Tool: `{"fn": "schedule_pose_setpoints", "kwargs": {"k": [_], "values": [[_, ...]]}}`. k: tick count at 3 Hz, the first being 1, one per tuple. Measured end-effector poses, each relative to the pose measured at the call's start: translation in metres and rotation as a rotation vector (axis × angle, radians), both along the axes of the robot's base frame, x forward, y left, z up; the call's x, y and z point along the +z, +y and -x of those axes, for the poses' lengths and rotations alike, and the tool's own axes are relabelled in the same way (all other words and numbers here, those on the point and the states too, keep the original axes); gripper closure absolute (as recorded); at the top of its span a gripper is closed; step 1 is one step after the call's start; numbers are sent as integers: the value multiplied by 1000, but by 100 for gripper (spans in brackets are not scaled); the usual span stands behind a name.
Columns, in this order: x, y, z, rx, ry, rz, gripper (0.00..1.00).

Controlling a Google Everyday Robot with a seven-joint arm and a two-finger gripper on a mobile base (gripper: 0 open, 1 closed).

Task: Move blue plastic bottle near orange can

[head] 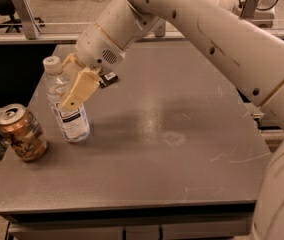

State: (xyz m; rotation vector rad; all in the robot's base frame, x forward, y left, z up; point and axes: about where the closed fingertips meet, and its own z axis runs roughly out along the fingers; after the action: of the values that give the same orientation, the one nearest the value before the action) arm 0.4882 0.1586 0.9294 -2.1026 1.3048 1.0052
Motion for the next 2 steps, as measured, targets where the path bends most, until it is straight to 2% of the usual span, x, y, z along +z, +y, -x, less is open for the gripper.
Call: {"fn": "schedule_pose_setpoints", "kwargs": {"k": [1, 2], "values": [[6, 15, 4, 46, 4, -36, 100], [8, 30, 8, 86, 9, -45, 100]]}}
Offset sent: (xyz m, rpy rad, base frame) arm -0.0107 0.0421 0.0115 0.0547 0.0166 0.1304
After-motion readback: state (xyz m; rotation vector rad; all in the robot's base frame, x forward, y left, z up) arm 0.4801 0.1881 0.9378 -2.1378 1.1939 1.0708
